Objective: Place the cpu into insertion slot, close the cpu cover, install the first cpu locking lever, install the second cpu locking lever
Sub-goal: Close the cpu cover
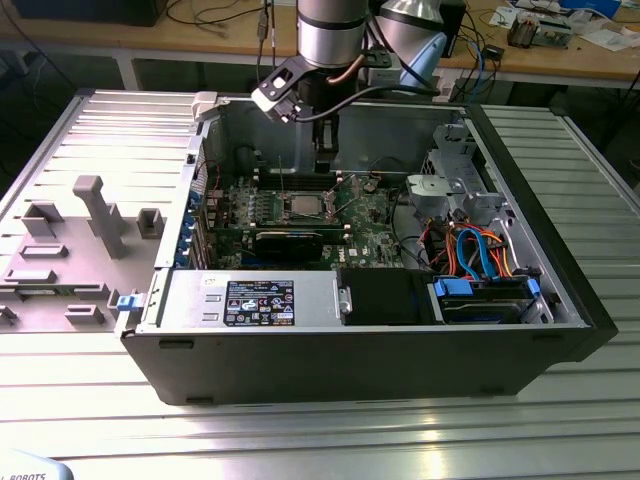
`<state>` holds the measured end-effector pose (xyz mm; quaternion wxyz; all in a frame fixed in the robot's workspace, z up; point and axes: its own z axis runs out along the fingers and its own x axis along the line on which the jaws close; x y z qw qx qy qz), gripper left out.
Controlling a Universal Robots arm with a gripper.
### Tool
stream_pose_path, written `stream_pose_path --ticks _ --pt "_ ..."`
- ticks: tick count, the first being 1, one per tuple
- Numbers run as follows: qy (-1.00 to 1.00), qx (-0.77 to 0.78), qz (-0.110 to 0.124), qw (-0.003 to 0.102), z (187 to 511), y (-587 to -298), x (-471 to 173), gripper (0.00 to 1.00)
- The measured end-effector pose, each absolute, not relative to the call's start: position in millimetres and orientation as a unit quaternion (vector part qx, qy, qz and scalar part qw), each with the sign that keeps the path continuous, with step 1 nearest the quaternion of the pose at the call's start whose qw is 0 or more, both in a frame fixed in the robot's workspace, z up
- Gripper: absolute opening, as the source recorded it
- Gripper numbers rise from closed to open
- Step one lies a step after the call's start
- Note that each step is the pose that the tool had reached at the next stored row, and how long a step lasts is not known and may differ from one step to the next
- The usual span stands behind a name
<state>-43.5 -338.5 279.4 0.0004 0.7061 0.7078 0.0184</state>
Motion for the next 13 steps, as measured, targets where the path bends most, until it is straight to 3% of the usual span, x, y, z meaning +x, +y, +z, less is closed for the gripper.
stream_pose_path --ticks 13 --pt "0.708 0.706 0.018 0.0 279.4 -338.5 -40.3 0.11"
